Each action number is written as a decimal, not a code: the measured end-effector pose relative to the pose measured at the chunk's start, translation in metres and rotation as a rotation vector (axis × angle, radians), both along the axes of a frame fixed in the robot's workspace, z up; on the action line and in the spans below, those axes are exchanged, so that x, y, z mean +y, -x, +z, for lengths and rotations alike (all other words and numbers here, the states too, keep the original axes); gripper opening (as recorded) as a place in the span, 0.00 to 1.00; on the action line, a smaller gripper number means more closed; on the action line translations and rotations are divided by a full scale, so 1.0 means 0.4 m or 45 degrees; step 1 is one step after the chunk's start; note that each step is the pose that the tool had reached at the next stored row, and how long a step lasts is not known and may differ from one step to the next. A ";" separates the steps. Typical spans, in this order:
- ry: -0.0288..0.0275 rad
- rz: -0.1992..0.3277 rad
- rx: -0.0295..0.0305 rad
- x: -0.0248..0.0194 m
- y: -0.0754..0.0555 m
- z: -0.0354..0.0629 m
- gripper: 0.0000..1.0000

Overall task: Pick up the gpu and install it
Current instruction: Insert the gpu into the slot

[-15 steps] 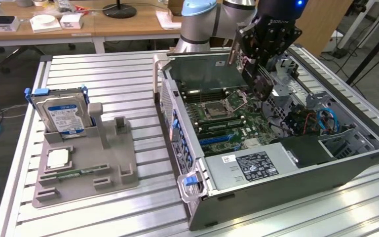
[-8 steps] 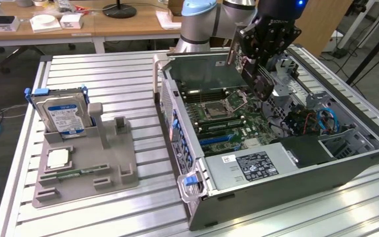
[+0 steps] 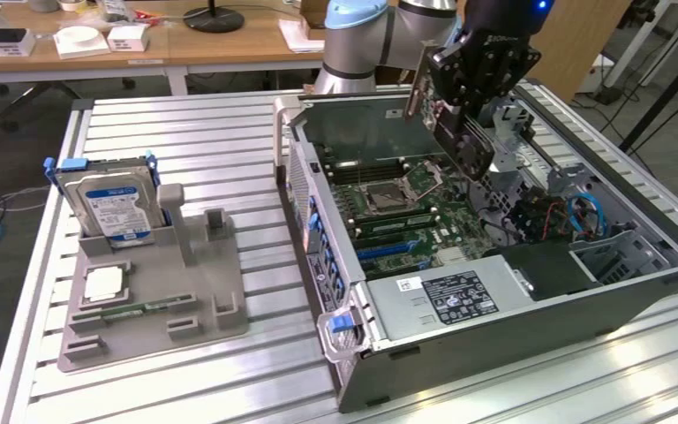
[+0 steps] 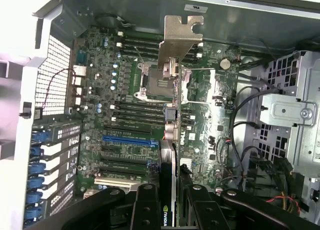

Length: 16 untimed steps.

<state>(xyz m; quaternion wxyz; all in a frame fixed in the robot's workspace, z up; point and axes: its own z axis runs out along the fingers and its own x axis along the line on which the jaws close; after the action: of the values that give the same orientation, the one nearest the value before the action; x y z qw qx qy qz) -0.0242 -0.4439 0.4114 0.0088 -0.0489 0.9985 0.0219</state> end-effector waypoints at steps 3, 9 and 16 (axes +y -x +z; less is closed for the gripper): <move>-0.0006 0.009 -0.0001 0.000 -0.006 0.000 0.26; -0.0008 0.050 -0.0001 0.000 -0.007 0.000 0.26; -0.0009 0.103 -0.0001 0.000 -0.007 0.000 0.26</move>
<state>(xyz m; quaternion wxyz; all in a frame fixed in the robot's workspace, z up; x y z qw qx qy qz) -0.0214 -0.4438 0.4114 0.0079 -0.0893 0.9957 0.0226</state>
